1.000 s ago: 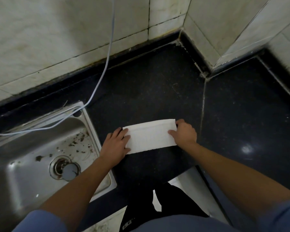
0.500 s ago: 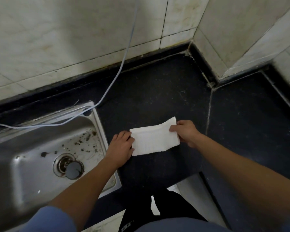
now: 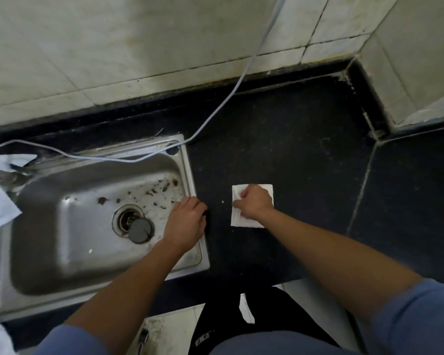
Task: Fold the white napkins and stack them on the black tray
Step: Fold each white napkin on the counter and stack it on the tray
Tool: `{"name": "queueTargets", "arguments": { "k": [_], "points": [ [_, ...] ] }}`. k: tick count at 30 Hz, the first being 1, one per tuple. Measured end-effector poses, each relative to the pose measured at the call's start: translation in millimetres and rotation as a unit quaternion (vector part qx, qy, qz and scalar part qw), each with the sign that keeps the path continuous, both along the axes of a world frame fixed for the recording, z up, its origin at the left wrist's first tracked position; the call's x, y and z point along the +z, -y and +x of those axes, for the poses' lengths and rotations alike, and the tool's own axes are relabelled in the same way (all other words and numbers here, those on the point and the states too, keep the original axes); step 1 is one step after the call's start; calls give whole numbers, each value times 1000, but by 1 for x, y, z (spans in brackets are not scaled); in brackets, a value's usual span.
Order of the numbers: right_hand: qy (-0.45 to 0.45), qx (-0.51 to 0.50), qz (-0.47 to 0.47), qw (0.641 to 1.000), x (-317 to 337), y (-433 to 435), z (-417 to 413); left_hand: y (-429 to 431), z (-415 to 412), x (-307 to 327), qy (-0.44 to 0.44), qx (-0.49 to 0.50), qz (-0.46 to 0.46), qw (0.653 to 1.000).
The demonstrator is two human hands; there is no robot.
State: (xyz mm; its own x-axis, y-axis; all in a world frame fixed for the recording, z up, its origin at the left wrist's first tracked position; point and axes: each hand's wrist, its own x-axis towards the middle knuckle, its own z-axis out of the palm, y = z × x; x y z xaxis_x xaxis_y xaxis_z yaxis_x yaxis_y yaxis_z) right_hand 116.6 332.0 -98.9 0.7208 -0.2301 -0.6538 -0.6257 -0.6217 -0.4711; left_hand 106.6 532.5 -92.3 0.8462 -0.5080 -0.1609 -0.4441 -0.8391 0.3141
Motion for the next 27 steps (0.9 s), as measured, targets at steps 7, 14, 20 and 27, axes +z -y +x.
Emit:
{"name": "queueTargets", "arguments": {
  "k": [7,14,20,27],
  "points": [
    [174,139,-118,968,14,47,-20,43,5,7,-6,-69,-3,998],
    [189,406,-229,864,-21,82,-72,75,9,-2,-69,-164,168,970],
    [204,433,-257,839,-34,102,-104,67,6,-13,-88,-155,159,971],
    [323,336,-226,855,-4,92,-54,64,-5,2,-37,-118,81,989]
  ]
}}
